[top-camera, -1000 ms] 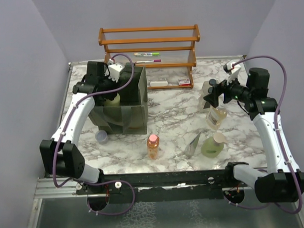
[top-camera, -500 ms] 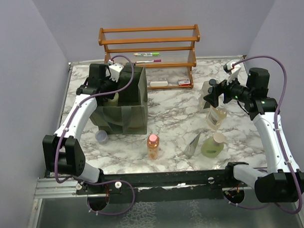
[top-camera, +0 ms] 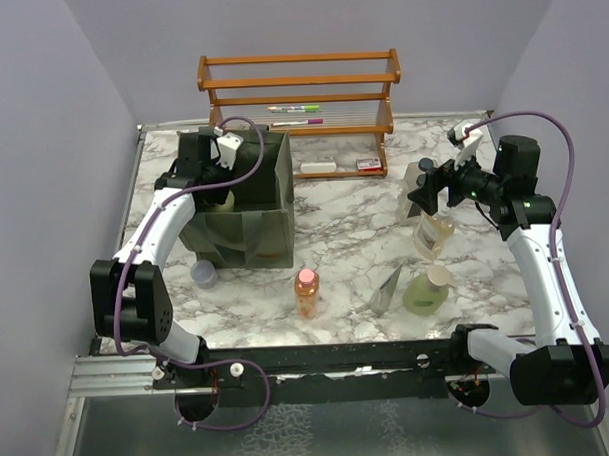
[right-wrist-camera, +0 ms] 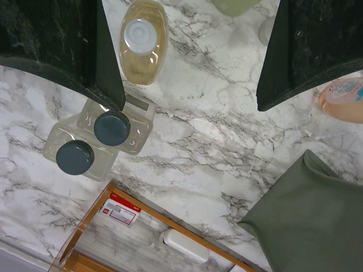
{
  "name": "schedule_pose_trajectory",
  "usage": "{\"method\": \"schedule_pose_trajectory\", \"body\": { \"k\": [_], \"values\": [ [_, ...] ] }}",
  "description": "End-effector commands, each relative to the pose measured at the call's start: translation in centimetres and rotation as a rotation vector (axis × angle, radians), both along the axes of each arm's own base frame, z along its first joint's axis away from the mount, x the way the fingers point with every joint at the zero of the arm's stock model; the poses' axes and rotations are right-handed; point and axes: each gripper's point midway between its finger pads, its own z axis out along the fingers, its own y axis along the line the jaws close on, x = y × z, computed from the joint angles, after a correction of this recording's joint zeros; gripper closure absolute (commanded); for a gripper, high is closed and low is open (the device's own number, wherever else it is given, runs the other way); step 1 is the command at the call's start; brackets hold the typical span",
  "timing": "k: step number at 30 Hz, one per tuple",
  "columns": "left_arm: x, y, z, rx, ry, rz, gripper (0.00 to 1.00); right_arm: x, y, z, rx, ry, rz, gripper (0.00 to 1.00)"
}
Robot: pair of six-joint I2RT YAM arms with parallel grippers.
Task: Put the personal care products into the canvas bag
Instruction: Place the care product in the canvas bag.
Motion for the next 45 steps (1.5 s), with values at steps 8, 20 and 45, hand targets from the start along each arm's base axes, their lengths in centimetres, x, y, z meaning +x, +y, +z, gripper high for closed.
{"method": "schedule_pose_trajectory", "body": {
  "k": [8,20,45],
  "values": [
    [1.5,0.6,1.1,0.047,-0.094,-0.029,0.86,0.2,0.2,0.9,0.013,-0.036,0.016,0.01],
    [0.8,0.0,1.8,0.002,-0.076,-0.029,0.34,0.4,-0.3,0.7,-0.008,-0.038,-0.003,0.01],
    [-1.7,-3.5,17.7,-0.221,-0.395,-0.145,0.01,1.8,-2.7,0.0,-0.152,-0.051,-0.073,0.01]
  ]
}}
